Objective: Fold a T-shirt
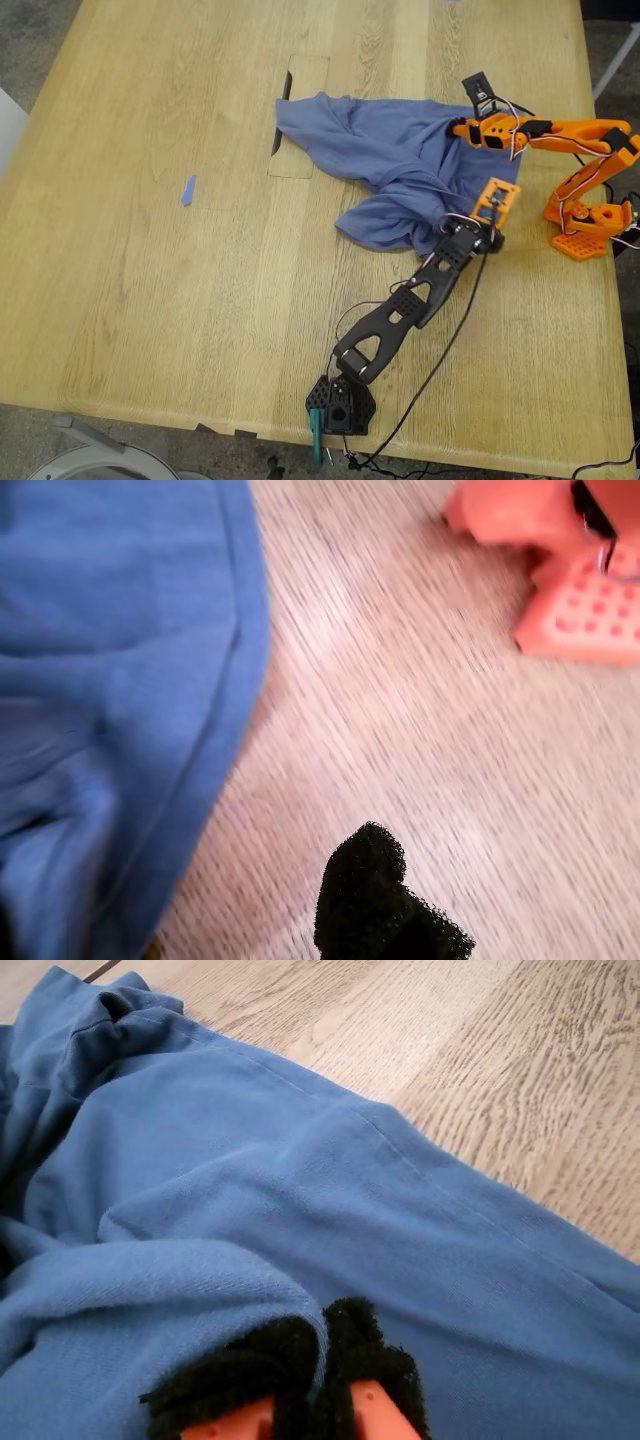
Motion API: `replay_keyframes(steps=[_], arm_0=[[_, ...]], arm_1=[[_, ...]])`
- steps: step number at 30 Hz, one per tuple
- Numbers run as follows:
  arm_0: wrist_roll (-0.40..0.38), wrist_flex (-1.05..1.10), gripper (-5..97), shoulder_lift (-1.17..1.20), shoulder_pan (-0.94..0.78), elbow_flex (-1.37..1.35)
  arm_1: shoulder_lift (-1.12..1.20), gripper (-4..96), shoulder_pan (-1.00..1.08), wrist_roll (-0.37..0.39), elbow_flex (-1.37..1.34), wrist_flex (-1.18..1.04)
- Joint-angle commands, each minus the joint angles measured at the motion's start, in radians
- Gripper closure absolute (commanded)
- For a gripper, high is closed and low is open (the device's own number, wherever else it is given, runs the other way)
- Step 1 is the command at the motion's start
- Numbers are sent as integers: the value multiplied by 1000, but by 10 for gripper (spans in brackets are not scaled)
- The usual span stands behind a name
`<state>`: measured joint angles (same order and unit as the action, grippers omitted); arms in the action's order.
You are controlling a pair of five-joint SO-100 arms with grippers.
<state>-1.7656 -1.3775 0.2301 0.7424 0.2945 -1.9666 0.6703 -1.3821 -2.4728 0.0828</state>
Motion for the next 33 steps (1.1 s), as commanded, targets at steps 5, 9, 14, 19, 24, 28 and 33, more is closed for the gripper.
replay_keyframes(steps=[5,9,14,19,24,28,33], arm_0=[[74,-54,281,48,-18,35],[117,-46,259,11,-15,35],[166,-37,246,-41,-26,35],[224,-11,241,-92,-49,35],[281,15,241,-135,-75,35],[356,15,241,-167,-94,35],[410,20,247,-195,-118,35]], arm_1=[[-83,913,6,6,-6,-26],[-101,913,-9,5,-6,-43],[-110,913,-28,2,-8,-54],[-123,913,-31,2,-2,-71],[-149,913,-34,0,-15,-83],[-169,913,-38,0,-29,-87],[-193,913,-37,0,-41,-92]])
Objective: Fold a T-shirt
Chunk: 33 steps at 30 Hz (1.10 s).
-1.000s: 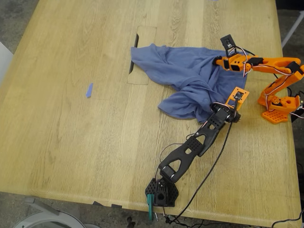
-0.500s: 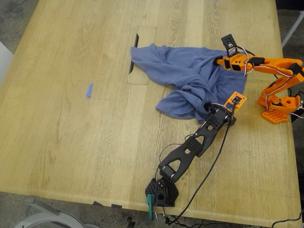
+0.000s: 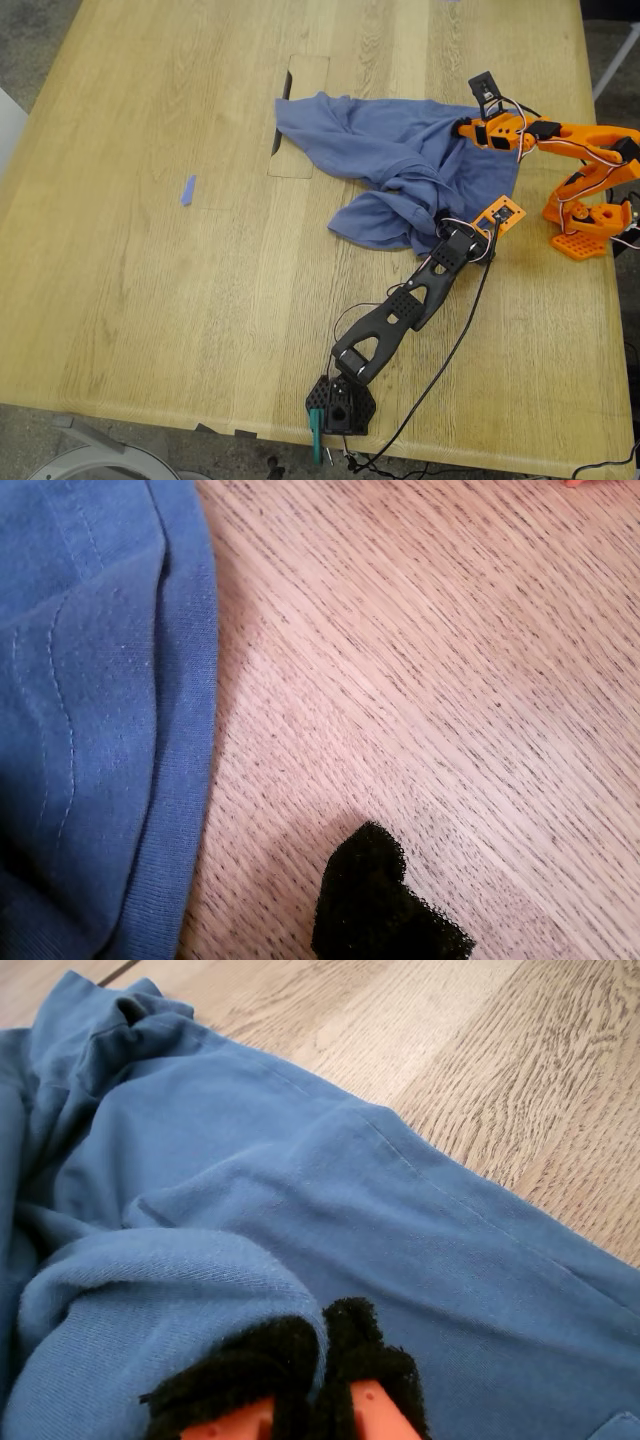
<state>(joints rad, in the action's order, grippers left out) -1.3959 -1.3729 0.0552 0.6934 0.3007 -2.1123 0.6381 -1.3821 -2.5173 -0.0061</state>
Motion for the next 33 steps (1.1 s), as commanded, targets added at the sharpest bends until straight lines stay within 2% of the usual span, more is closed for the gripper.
replay_keyframes(steps=[1,7,17,25,33], arm_0=[[54,15,260,-23,-75,29],[195,15,359,-32,-135,29],[213,17,421,-61,-183,29],[247,15,536,-57,-225,29],[278,15,565,-58,-255,29]], arm_1=[[-52,913,-5,0,-2,-5],[-81,913,2,2,-17,-12],[-117,913,6,5,-25,-21],[-141,913,9,6,-37,-25],[-153,913,17,6,-37,-31]])
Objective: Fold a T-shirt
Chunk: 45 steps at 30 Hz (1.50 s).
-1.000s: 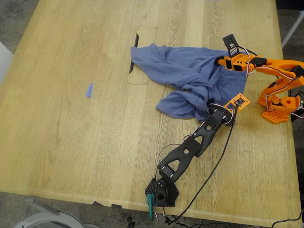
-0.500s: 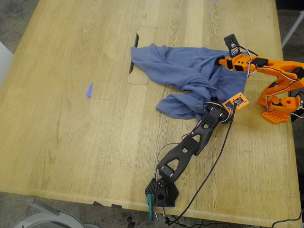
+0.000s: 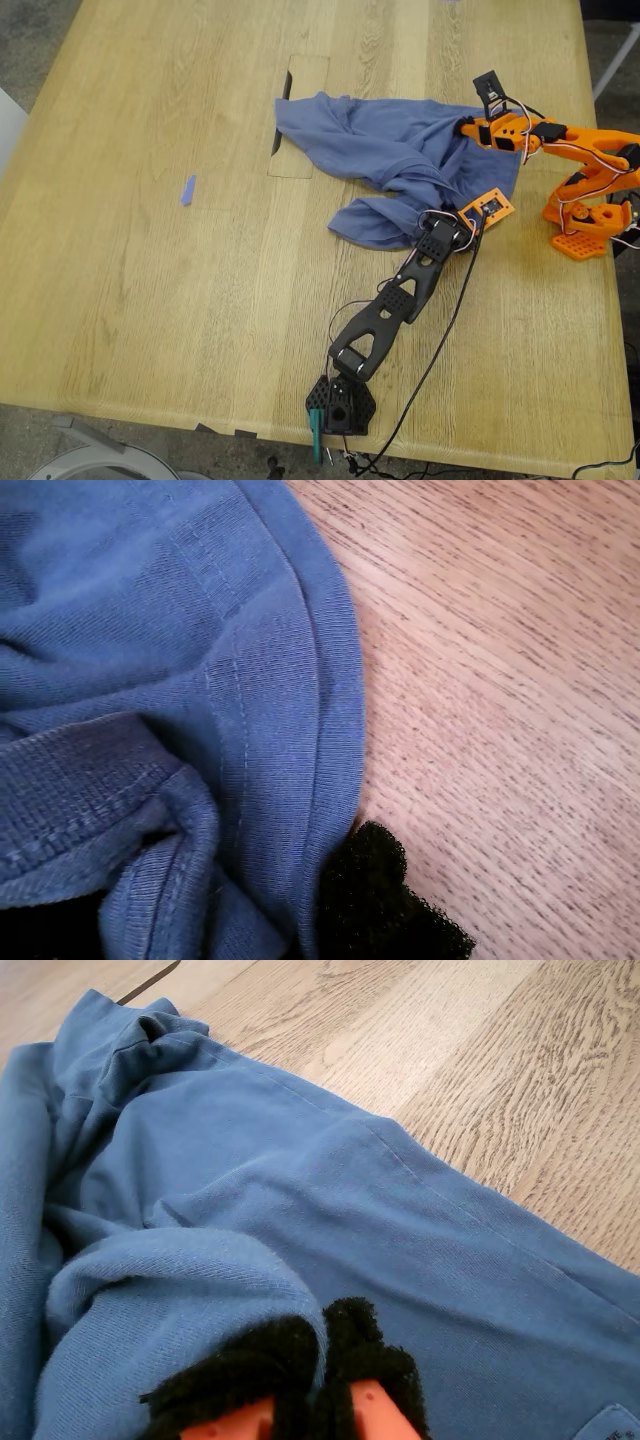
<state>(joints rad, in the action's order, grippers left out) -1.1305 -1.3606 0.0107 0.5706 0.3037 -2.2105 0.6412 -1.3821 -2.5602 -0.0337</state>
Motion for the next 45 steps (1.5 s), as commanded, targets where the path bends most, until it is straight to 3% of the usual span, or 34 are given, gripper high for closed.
replay_keyframes(steps=[1,13,20,25,30,45], arm_0=[[17,3,576,-14,-133,26],[71,51,749,-26,-169,26],[71,63,800,-31,-176,26],[51,87,917,-12,-184,26],[18,94,917,66,-210,26],[26,137,918,532,-261,32]], arm_1=[[-58,913,15,6,6,-3],[-84,913,31,8,15,-23],[-100,913,31,8,25,-38],[-130,913,23,8,44,-81],[-196,913,20,6,64,-132],[-330,913,-83,-15,304,-278]])
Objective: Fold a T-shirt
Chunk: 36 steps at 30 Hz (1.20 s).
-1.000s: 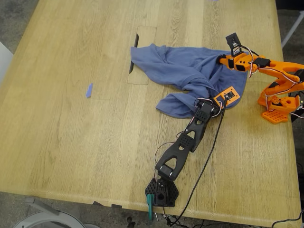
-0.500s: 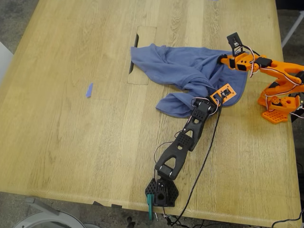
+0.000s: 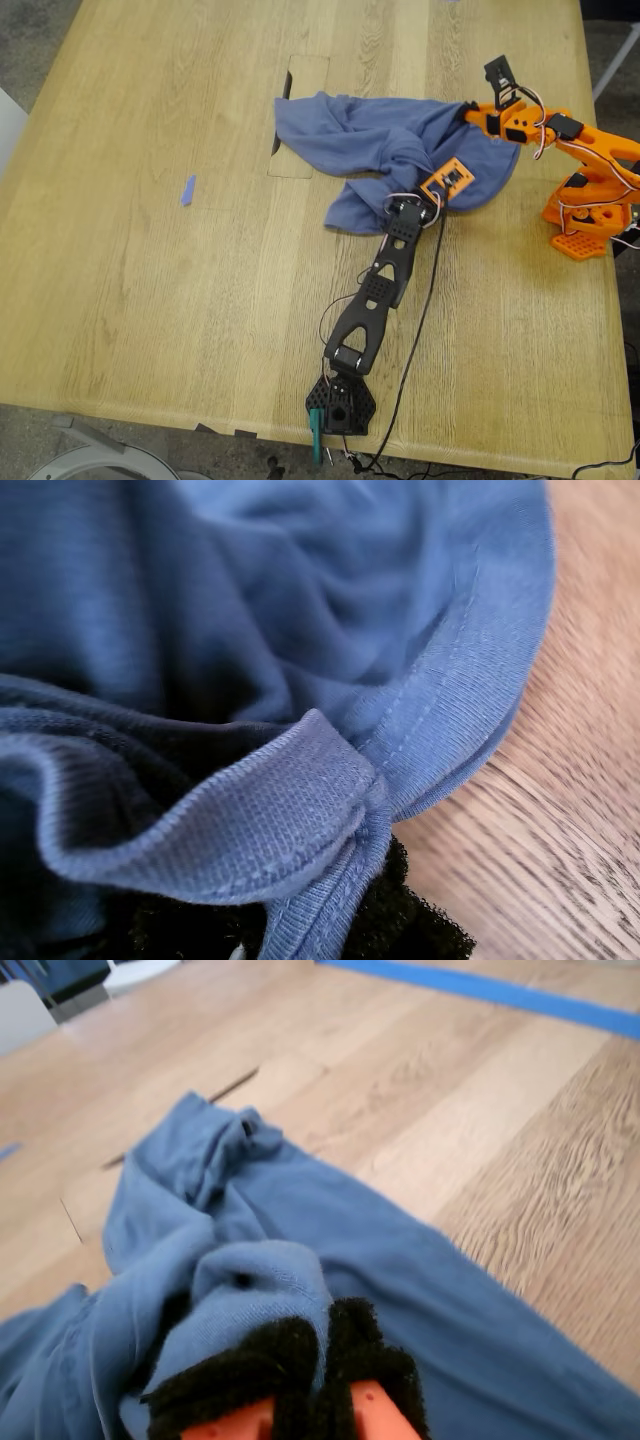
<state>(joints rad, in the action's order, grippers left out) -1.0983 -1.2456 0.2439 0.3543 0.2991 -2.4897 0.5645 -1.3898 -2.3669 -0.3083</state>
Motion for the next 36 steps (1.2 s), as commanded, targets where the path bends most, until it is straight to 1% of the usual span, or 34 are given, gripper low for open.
replay_keyframes(steps=[1,6,15,25,29,36], arm_0=[[-5,26,918,330,-43,37],[-2,49,918,472,-40,37],[6,160,918,667,-40,37],[21,350,918,813,-43,37],[23,437,918,850,-43,37],[35,482,918,939,-34,37]], arm_1=[[-51,913,-8,-8,135,-6],[-52,913,-31,-12,247,-12],[-54,913,-98,-28,428,-11],[-58,913,-186,-51,568,135],[-60,913,-232,-71,606,202],[-74,913,-268,-106,637,325]])
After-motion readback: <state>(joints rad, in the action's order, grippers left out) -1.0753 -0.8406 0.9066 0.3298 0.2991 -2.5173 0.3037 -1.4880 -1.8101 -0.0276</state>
